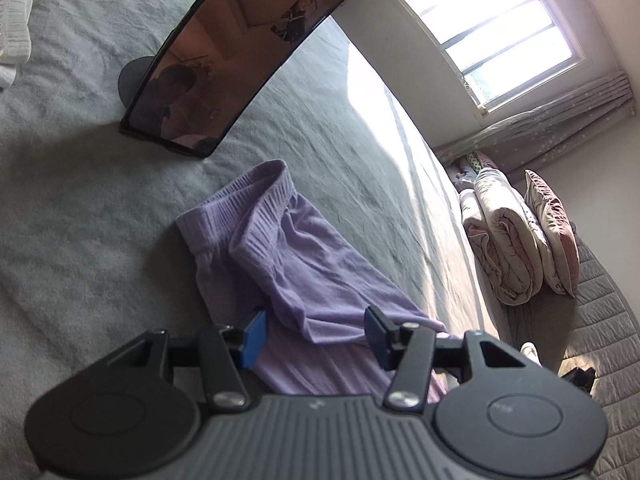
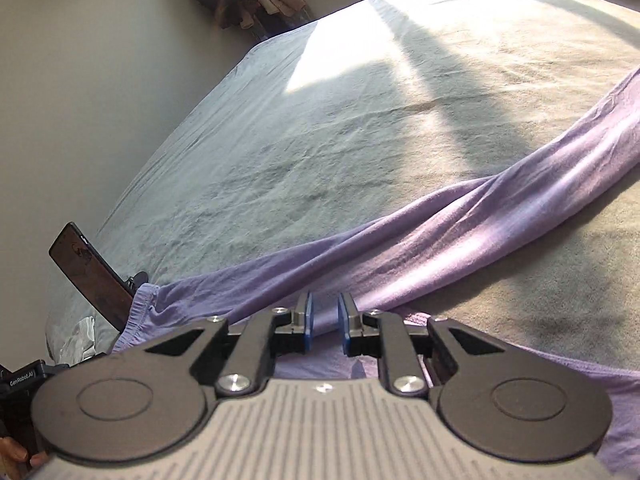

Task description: Fold clothes

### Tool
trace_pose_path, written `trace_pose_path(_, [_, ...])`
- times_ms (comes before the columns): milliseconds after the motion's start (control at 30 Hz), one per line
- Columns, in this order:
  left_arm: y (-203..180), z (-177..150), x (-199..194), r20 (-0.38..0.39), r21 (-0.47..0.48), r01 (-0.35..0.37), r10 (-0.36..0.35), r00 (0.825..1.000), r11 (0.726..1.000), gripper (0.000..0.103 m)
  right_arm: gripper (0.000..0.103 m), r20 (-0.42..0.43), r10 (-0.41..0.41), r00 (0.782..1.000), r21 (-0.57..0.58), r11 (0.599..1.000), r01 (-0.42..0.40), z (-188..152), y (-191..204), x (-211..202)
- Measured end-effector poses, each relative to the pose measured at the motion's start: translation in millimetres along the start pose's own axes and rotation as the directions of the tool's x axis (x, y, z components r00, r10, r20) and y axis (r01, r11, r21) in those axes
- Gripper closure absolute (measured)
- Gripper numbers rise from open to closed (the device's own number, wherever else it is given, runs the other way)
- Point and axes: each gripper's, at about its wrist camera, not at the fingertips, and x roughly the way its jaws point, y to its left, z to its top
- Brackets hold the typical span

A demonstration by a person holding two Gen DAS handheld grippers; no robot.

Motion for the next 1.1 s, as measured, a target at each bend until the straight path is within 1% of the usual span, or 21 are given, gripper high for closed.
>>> trace_pose_path(33, [-1,-1,3,-0.007,0.004,-0.013,0.014,1.000,1.000,0.050,0.056,0.001,-0.013,1.000,0.014,1.000,0.013,4,-1,3])
trace_pose_path(67, [-2,-1,6,-0.008,0.011,-0.026,0.026,1.000,1.000,0.050,0.052,0.009,-0.034,0.999,0.023,0.999,0.034,7,-2,5])
trace_pose_path(200, [-8,-3,13,0.015,0.037,-0.077,0.076,0.997,0.996,0.050,0.052,0.028,-0.150,0.988,0.003,0.989,0.150,11,2,19])
trace_pose_path(233, [-10,-3,14,0.022,0.044,-0.089,0.088,0.996,0.995,0.050,0.053,0.033,-0.181,0.983,-0.007,0.983,0.181,11,2,23])
trace_pose_path(267, [-12,-3,16,0.029,0.050,-0.102,0.101,0.995,0.994,0.054,0.059,0.038,-0.210,0.977,-0.016,0.977,0.210,11,3,26])
trace_pose_path(300, [-14,-3,17,0.036,0.057,-0.115,0.113,0.993,0.992,0.057,0.063,0.046,-0.217,0.975,-0.017,0.976,0.218,10,3,25])
trace_pose_path(333, [-15,-4,19,0.043,0.063,-0.127,0.125,0.991,0.990,0.064,0.066,0.053,-0.225,0.973,-0.018,0.974,0.226,10,3,24])
trace_pose_path(367, [-17,-4,20,0.051,0.069,-0.140,0.137,0.989,0.988,0.070,0.071,0.061,-0.232,0.971,-0.019,0.972,0.234,10,2,23])
trace_pose_path(400, [-19,-4,22,0.058,0.076,-0.153,0.149,0.987,0.985,0.073,0.077,0.069,-0.239,0.968,-0.021,0.970,0.241,10,2,22])
trace_pose_path(433, [-21,-4,23,0.066,0.082,-0.166,0.161,0.985,0.983,0.077,0.091,0.077,-0.247,0.966,-0.022,0.968,0.249,9,1,21])
trace_pose_path(467, [-22,-4,24,0.073,0.087,-0.177,0.171,0.983,0.980,0.082,0.101,0.084,-0.254,0.963,-0.023,0.966,0.257,9,1,20])
trace_pose_path(567, [-25,-3,22,0.093,0.101,-0.198,0.189,0.978,0.975,0.091,0.102,0.108,-0.276,0.955,-0.025,0.960,0.280,9,0,18])
trace_pose_path(600, [-25,-2,21,0.099,0.106,-0.202,0.192,0.976,0.974,0.093,0.102,0.116,-0.283,0.952,-0.026,0.957,0.288,8,-1,17])
trace_pose_path(800, [-24,1,10,0.127,0.100,-0.187,0.174,0.977,0.977,0.095,0.102,0.186,-0.279,0.942,-0.069,0.953,0.296,6,10,-8])
trace_pose_path(867, [-23,2,7,0.139,0.089,-0.168,0.155,0.978,0.982,0.098,0.102,0.217,-0.274,0.937,-0.090,0.950,0.299,4,16,-19])
trace_pose_path(1100, [-20,6,-7,0.182,0.071,-0.083,0.069,0.981,0.994,0.098,0.102,0.329,-0.244,0.912,-0.131,0.945,0.300,-9,35,-57])
